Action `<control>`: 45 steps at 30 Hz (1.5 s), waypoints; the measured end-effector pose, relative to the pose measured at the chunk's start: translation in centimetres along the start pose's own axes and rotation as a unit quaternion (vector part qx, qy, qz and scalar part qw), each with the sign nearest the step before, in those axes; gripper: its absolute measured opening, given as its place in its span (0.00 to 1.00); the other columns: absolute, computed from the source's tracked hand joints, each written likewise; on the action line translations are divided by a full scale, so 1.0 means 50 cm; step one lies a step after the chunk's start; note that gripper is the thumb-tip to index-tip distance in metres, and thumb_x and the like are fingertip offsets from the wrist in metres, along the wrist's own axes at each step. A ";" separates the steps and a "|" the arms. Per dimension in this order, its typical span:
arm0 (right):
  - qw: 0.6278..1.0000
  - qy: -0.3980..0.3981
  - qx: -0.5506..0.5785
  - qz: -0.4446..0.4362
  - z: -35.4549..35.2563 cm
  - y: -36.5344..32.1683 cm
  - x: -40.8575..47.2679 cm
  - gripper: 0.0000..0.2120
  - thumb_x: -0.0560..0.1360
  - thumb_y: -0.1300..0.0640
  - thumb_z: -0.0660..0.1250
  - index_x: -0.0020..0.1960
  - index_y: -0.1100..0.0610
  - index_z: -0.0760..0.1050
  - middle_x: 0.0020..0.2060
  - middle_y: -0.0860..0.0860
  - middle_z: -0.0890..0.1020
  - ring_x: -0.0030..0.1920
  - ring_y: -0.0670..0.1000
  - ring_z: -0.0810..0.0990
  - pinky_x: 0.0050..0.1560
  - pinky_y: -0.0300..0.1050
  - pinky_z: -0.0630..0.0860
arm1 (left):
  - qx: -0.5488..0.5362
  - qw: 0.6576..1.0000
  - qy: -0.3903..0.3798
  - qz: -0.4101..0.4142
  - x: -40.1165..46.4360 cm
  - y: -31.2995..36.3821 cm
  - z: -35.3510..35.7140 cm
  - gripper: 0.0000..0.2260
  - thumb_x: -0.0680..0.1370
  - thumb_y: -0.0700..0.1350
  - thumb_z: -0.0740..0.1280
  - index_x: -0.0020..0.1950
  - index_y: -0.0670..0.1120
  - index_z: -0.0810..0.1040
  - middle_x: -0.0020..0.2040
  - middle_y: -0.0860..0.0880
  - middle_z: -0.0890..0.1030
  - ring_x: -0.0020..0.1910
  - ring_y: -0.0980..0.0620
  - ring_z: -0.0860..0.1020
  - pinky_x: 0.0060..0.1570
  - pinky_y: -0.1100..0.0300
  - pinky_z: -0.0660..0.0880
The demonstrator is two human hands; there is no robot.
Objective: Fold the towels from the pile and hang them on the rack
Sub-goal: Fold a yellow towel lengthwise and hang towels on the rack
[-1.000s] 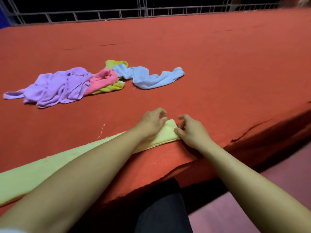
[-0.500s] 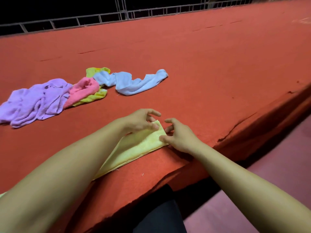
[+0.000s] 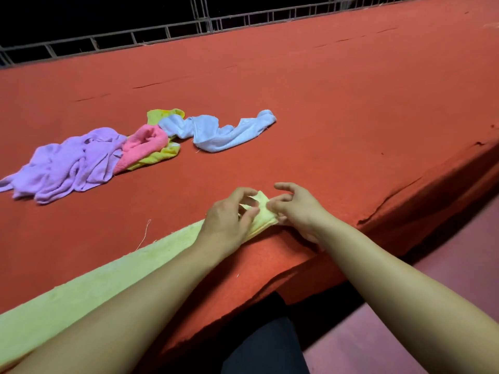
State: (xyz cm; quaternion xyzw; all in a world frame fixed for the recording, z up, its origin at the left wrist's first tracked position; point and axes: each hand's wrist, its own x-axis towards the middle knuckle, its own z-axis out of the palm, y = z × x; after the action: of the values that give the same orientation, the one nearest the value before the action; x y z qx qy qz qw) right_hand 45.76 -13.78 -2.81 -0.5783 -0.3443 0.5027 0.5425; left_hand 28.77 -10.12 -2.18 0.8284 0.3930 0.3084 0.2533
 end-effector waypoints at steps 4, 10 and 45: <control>0.992 -0.016 0.117 0.039 0.023 -0.010 -0.004 0.21 0.77 0.69 0.64 0.68 0.61 0.67 0.39 0.55 0.82 0.31 0.49 0.81 0.32 0.43 0.80 | -0.031 0.997 -0.048 -0.047 -0.032 0.012 0.004 0.31 0.69 0.58 0.76 0.69 0.55 0.69 0.60 0.59 0.77 0.55 0.61 0.77 0.56 0.61 0.75; 0.979 -0.091 0.181 0.022 0.055 -0.017 -0.012 0.27 0.74 0.77 0.53 0.71 0.60 0.63 0.53 0.64 0.82 0.40 0.55 0.85 0.41 0.44 0.83 | -0.006 0.997 0.075 -0.032 -0.033 0.007 0.001 0.36 0.66 0.51 0.80 0.70 0.55 0.67 0.59 0.56 0.72 0.54 0.56 0.76 0.56 0.54 0.76; 0.909 -0.335 -0.103 -0.225 0.385 -0.145 0.021 0.21 0.77 0.64 0.69 0.68 0.59 0.72 0.39 0.47 0.80 0.40 0.39 0.78 0.42 0.31 0.72 | -0.244 0.902 0.307 -0.182 -0.194 -0.044 -0.284 0.15 0.77 0.41 0.70 0.61 0.52 0.72 0.42 0.48 0.77 0.34 0.49 0.82 0.46 0.41 0.81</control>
State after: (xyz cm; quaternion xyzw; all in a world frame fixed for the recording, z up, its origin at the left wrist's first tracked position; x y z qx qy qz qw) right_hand 28.69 -6.12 5.85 -0.3357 -0.6767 0.4929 0.4317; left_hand 12.77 -14.20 3.02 0.5189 0.5076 0.5825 0.3657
